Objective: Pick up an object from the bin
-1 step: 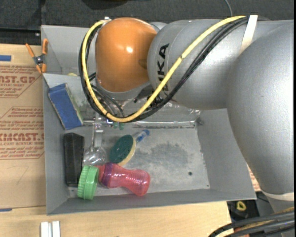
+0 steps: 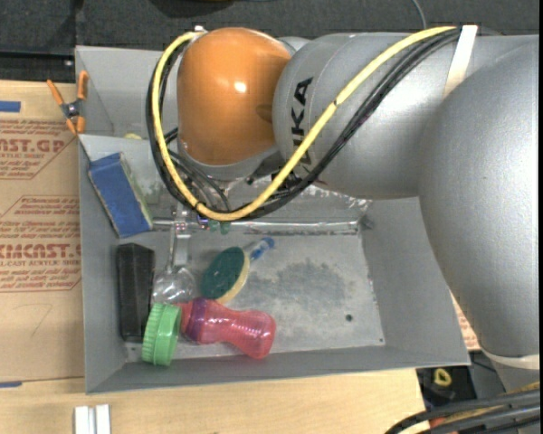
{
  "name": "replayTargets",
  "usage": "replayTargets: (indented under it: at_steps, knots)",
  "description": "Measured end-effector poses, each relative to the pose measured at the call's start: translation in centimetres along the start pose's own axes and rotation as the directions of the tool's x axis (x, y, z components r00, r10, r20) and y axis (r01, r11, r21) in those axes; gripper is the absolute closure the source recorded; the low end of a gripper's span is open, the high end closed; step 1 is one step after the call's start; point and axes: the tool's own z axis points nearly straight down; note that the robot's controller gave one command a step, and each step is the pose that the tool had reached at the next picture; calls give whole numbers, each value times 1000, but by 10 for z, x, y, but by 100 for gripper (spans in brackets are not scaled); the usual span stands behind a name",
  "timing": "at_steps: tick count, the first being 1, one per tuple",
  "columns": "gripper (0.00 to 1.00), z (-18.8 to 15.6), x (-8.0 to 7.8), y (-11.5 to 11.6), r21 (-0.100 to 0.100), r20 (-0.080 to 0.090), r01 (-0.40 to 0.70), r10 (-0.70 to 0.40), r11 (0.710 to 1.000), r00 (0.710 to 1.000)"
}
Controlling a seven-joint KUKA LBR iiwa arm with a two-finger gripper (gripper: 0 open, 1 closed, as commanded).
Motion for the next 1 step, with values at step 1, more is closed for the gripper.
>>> replayTargets:
  at_steps: [1]
  knots:
    - [0, 108, -6, -71, 0, 1, 246, -246, 969, 969]
